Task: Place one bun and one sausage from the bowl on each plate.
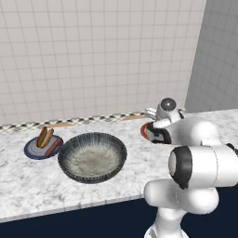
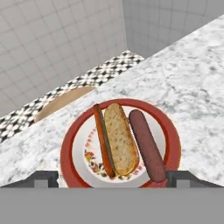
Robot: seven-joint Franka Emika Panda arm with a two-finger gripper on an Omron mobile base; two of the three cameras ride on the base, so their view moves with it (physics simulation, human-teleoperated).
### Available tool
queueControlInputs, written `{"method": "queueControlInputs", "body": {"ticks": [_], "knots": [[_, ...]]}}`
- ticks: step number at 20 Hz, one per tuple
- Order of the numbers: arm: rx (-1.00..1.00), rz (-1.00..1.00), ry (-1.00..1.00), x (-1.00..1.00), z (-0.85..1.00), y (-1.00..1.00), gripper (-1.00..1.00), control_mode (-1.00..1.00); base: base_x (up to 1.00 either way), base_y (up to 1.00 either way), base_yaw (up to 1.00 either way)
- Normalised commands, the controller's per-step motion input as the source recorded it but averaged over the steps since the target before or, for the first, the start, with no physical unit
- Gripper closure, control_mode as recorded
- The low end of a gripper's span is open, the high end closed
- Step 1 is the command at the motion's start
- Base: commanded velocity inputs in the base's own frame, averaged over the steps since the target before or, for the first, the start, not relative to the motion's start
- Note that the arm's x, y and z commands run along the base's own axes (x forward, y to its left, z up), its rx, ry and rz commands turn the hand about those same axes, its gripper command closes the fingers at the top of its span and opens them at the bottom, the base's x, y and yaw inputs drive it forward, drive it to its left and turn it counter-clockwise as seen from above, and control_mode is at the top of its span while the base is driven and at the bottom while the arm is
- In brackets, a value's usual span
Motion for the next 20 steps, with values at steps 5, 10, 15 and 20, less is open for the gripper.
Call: {"method": "queueControlInputs", "body": {"ticks": [5, 10, 15, 20], "knots": [[-0.07, 0.00, -0.09, -1.00, 1.00, 0.29, -1.00, -1.00, 0.00, 0.00, 0.00], [0.00, -0.02, -0.17, -1.00, 1.00, 0.02, -1.00, -1.00, 0.00, 0.00, 0.00], [-0.08, -0.10, -0.31, -0.73, 0.80, 0.04, -1.00, -1.00, 0.00, 0.00, 0.00], [0.00, 0.00, -0.04, -0.10, 0.00, 0.00, -1.00, -1.00, 0.00, 0.00, 0.00]]}}
